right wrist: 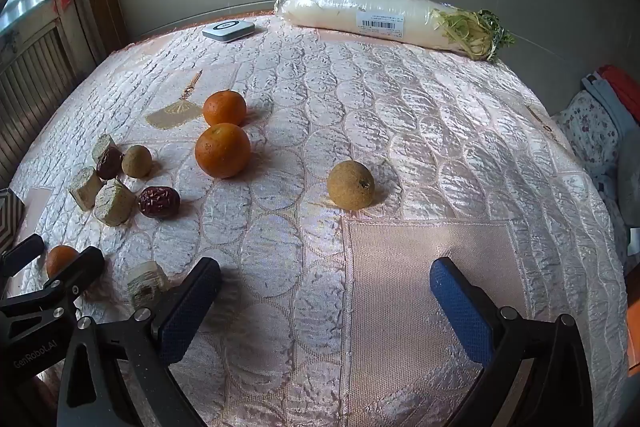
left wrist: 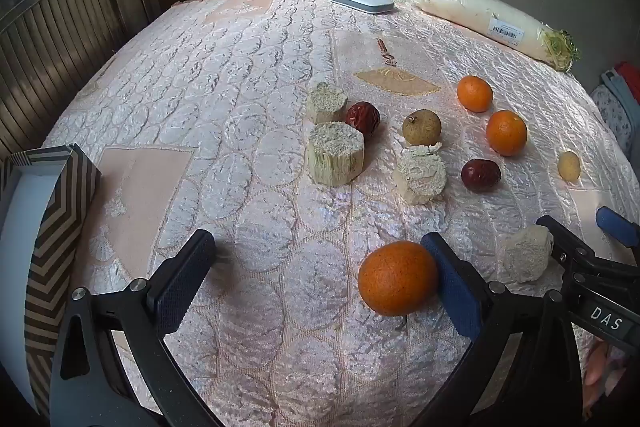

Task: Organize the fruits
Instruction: 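Move both tools toward the orange and the white cube on the bedspread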

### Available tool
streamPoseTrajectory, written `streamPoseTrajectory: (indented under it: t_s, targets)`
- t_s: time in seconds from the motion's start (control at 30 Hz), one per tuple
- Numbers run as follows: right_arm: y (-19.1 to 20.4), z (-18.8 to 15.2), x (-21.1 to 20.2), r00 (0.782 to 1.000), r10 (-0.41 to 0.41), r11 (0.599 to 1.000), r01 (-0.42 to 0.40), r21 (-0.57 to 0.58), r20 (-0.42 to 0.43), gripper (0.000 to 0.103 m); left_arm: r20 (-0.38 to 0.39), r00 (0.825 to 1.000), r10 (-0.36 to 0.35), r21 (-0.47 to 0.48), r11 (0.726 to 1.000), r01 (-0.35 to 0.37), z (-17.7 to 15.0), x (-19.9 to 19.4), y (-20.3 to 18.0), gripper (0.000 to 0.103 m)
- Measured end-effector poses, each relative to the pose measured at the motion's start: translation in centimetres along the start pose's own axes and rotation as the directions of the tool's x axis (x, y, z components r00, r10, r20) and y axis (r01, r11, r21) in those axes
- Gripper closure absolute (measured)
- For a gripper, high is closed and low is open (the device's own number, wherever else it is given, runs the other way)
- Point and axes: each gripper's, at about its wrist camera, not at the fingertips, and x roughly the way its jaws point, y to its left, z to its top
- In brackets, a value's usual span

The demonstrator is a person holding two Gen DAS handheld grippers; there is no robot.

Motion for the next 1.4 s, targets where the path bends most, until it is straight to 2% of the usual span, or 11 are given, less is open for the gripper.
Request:
streamPoseTrajectory:
  t_s: [0.17,0.23,0.3,0.5,0.73,1.4]
  targets:
    - [-0.2,0.0,-0.2,1.000,0.001,1.000,-0.001,-0.001,0.002,0.000,-0.063,0.997,-0.033,0.030,0.999,0.035,0.5,0.1,0.0,0.001]
    - [-0.3,0.0,-0.4,1.000,0.004,1.000,-0.004,-0.003,-0.008,0.000,-0.091,0.994,-0.057,0.013,0.998,0.059,0.6,-0.1,0.2,0.001]
    - [-0.3,0.0,-1.1,1.000,0.004,1.000,-0.004,-0.012,-0.017,0.000,-0.080,0.994,-0.072,-0.013,0.997,0.071,0.7,-1.5,0.9,0.001]
    - [-0.1,0.7,-5.0,0.999,0.029,0.998,-0.027,-0.052,0.031,0.000,-0.069,0.996,-0.059,-0.040,0.998,0.056,2.2,-4.3,2.1,0.001]
    - [1.4,2.1,-7.5,0.995,0.067,0.994,-0.060,-0.089,0.079,0.000,-0.020,0.999,-0.042,-0.041,0.998,0.041,3.2,-6.7,3.0,0.001]
    - [2.6,2.0,-9.0,0.990,0.113,0.988,-0.103,-0.114,0.081,0.003,-0.038,0.997,-0.062,-0.047,0.997,0.060,3.1,-7.2,3.5,0.001]
